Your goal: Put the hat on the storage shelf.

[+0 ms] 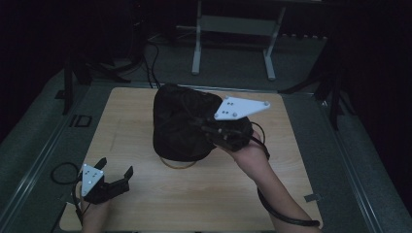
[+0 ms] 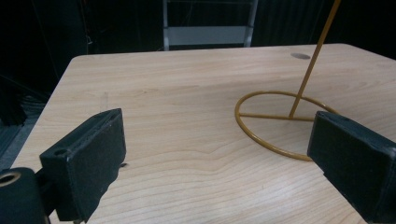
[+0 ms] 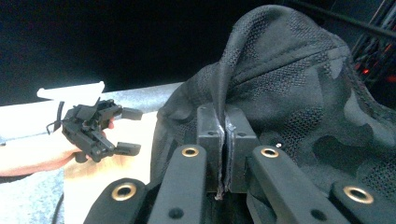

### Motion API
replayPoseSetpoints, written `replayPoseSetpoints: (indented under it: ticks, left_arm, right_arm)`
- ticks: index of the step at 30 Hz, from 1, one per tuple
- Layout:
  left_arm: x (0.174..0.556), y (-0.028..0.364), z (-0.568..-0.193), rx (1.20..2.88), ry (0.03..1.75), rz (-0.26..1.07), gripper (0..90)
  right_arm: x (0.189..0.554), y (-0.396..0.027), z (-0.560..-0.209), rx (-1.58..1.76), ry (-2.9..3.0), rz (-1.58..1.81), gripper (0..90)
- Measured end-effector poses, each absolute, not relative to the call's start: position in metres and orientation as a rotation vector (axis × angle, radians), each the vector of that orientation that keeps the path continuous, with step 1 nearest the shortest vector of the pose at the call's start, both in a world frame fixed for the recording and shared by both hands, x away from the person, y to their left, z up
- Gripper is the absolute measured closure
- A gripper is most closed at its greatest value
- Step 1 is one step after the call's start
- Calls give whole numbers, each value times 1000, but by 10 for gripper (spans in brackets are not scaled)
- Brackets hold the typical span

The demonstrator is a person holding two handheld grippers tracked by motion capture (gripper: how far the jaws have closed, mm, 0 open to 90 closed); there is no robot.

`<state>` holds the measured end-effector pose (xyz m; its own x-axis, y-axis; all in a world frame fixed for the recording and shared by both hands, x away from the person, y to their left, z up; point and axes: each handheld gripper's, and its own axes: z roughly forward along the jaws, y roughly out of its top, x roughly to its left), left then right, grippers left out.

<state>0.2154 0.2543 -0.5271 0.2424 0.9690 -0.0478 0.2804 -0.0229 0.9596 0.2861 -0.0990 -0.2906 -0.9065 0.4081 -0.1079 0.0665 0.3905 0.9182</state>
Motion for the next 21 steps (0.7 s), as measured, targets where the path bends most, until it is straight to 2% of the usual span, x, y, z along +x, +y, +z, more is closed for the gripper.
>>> replayPoseSetpoints:
  ticks: [11,21]
  left_arm:
    - [217,253,-531,1524,1228,852,52]
    - [217,251,-534,1530,1225,834,52]
  right_arm:
    - [321,-74,-311,470,2454,1461,869]
    - [338,-58,-334,485,2531,1358,866]
